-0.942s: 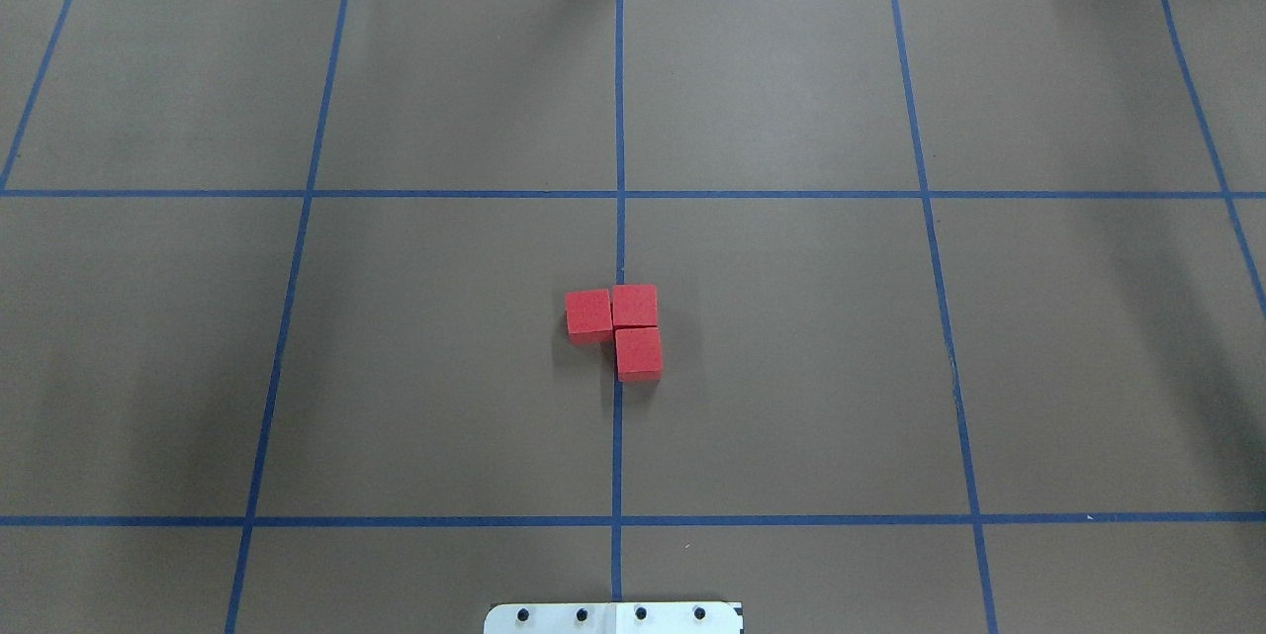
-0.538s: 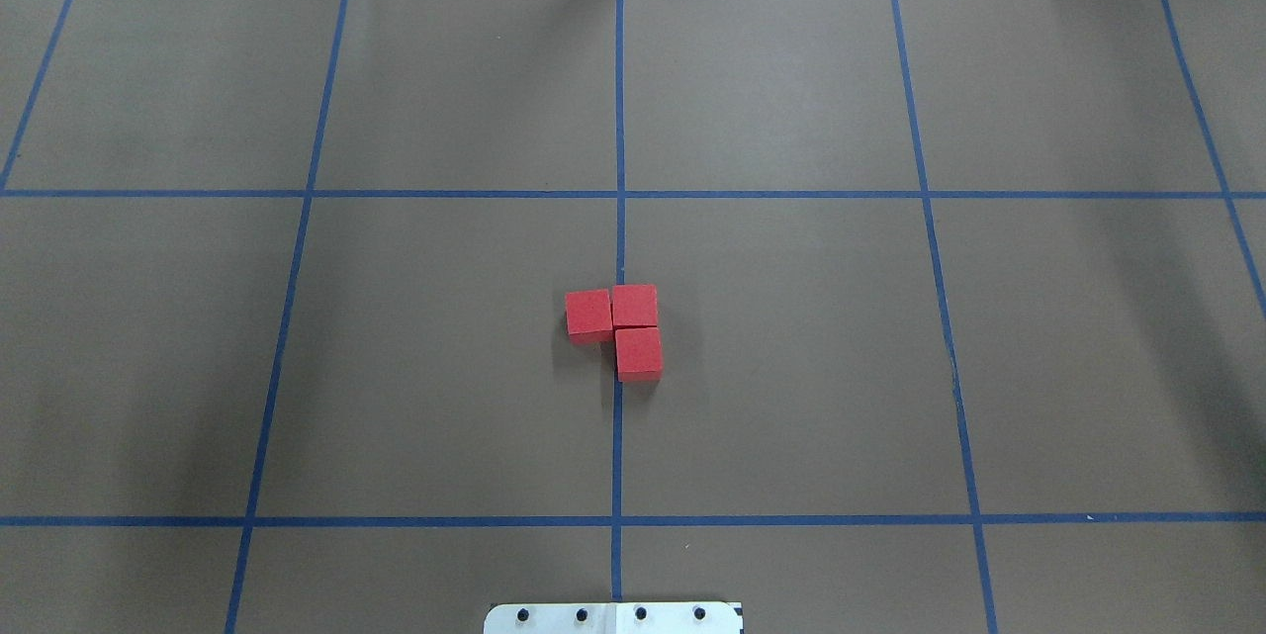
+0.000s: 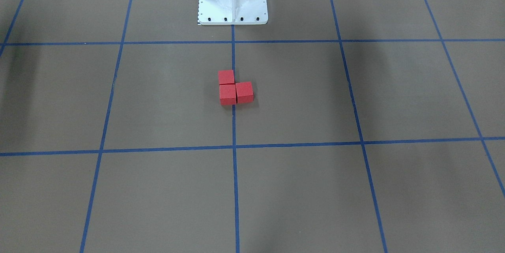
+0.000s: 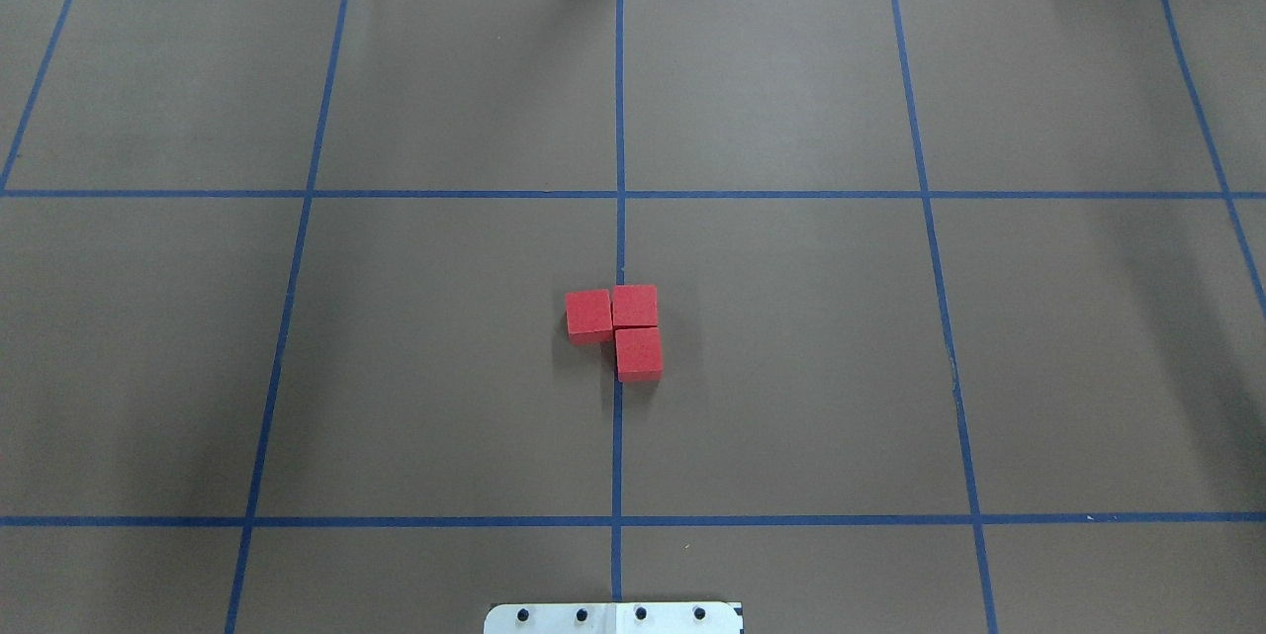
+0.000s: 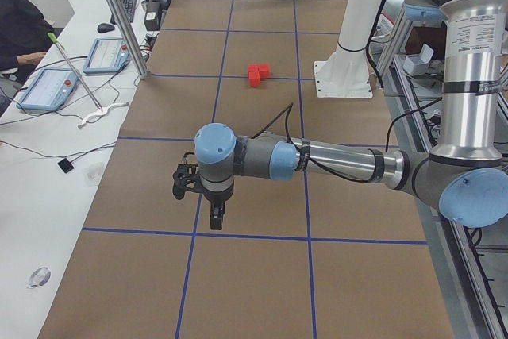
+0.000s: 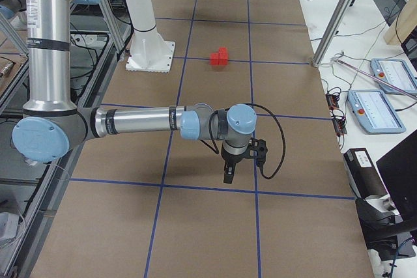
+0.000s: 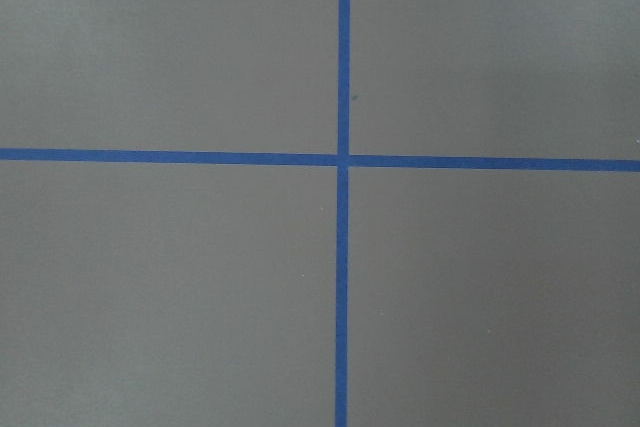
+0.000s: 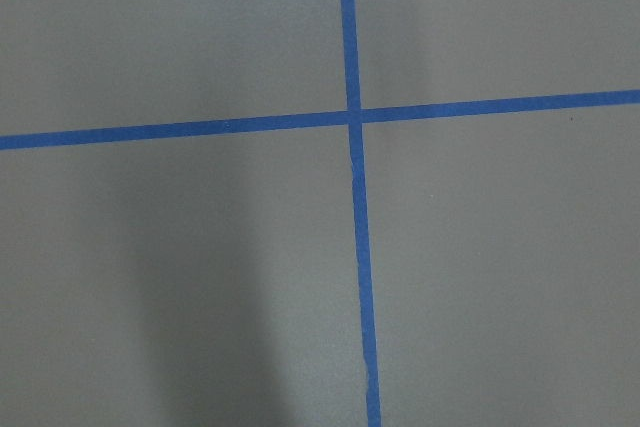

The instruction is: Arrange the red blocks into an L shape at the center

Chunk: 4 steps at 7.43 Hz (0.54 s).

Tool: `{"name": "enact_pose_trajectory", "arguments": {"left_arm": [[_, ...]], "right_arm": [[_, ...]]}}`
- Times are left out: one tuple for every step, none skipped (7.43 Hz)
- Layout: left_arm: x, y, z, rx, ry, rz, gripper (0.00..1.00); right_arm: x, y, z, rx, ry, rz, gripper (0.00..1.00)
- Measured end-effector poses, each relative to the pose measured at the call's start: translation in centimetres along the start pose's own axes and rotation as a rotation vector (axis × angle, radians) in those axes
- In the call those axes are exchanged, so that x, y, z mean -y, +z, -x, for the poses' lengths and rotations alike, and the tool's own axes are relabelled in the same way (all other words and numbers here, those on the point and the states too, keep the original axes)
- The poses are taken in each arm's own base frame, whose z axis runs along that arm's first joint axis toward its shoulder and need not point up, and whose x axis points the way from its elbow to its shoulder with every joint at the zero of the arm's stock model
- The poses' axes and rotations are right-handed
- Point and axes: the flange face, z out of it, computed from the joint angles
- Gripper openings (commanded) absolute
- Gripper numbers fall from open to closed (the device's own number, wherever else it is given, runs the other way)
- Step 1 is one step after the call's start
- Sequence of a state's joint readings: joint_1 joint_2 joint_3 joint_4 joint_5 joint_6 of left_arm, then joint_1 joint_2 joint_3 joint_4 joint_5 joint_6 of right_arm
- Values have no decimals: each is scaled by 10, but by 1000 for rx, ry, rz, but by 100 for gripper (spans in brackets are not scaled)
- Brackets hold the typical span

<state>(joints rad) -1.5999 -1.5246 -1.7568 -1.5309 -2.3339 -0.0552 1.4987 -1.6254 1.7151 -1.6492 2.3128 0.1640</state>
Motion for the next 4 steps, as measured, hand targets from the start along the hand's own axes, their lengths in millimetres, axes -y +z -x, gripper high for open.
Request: {"name": "enact_pose_trajectory", "arguments": {"left_arm": [[-3,-1,0,10,0,-1,100],[-7,0,1,12,-1,1,100],[-10,1,2,10,-5,4,100],[-12,3,3,8,-12,9,100]], "right_arm": [[0,0,0,0,0,-2,100],[1,-1,0,-10,-10,-15,100],[2,-1,-1,-25,-25,-38,100],[3,-1,-2,-35,-31,-52,100]]}}
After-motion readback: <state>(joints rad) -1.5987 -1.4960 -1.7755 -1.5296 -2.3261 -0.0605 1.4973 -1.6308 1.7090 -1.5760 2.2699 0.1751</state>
